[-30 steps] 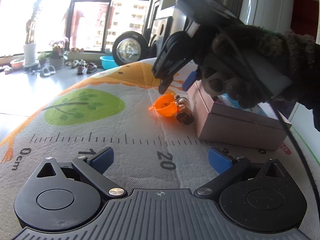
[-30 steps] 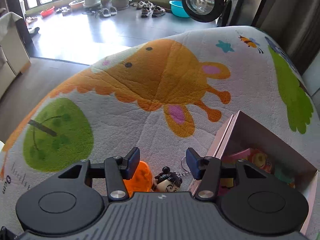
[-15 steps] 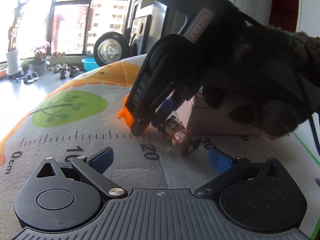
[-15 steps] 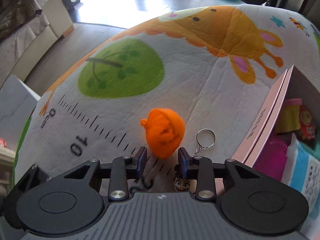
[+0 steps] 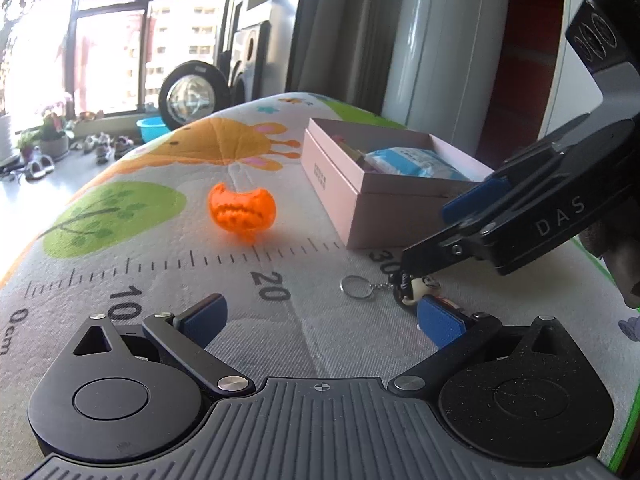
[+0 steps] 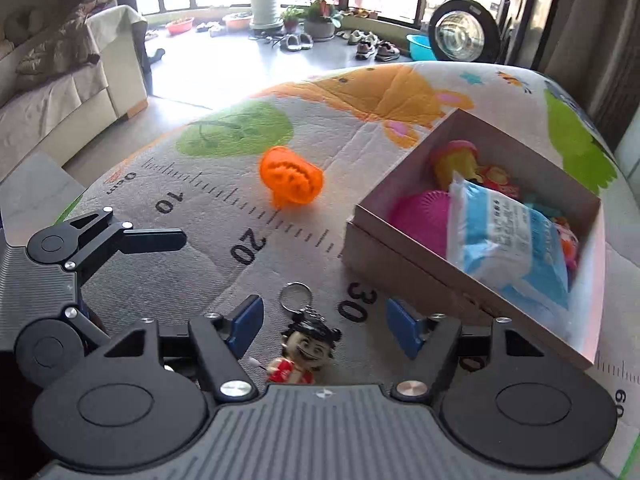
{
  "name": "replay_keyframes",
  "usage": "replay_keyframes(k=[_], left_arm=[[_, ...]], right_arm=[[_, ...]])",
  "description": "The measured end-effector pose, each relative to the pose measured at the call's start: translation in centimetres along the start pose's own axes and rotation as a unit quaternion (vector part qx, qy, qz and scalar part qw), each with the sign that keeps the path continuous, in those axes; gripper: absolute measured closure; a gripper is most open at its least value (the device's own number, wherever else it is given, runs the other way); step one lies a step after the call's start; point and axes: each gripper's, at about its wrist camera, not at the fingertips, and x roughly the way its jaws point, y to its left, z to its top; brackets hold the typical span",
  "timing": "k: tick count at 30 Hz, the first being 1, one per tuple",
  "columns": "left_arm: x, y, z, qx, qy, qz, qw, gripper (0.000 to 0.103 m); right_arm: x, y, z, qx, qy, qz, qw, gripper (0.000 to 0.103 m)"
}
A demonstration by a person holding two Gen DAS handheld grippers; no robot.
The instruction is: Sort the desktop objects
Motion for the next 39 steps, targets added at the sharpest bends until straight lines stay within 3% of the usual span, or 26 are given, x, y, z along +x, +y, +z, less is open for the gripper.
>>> replay_keyframes(k=[5,12,17,20,23,25,28,33,35,36,37,39], left_arm=[[0.6,0.3,0.2,-0.011,0.013,0.013,0.9998,0.000],[1.2,0.4,0.3,-0.023,0.039,0.040,0.9982,0.000],[0.9,1.6,0.5,-0.066,0.032,0.119,0.9902,0.000],[1.4,1.8,0.9,-0.052,0.048,0.150,0.9862,0.000],[1.7,1.4,1.2,-0.034,0.059,0.161,0.9846,0.000],[2.0,1.2,1.3,-0.027,0.065,0.164,0.9840,0.000],[2.2,1.0,1.4,-0.022,0.065,0.165,0.9839,0.000],[2.9,1.0,2.8,-0.014,0.049,0.163,0.9853,0.000],[3.7,1.3,3.6,-0.013,0.041,0.166,0.9851,0.000],[4.1,1.3,4.1,-0.014,0.036,0.169,0.9849,0.000],[4.6,1.5,4.6,-0.015,0.033,0.170,0.9847,0.000],[6.0,1.6,5.5,-0.015,0.029,0.173,0.9844,0.000]], right_arm=[[0.6,-4.5,-2.2,0.061,-0.036,-0.058,0.996,0.023],[3.5,-7.8,-3.1,0.142,-0.045,-0.026,0.988,0.023],[2.2,-5.3,-4.4,0.103,-0.081,0.038,0.991,0.015],[1.7,-3.3,-5.4,0.073,-0.091,0.062,0.991,0.015],[1.3,-0.7,-6.5,0.030,-0.099,0.071,0.992,0.030],[1.2,0.4,-6.8,0.009,-0.099,0.067,0.993,0.056],[1.3,-0.3,-7.1,0.018,-0.095,0.058,0.994,0.063],[0.5,-4.5,-8.3,0.076,-0.107,-0.020,0.991,0.064],[0.2,-6.3,-9.2,0.110,-0.107,-0.036,0.988,0.052],[0.1,-6.9,-9.6,0.125,-0.106,-0.040,0.986,0.034],[-0.2,-7.3,-10.2,0.139,-0.109,-0.044,0.983,0.022],[-0.3,-8.0,-11.3,0.155,-0.117,-0.048,0.980,0.014]])
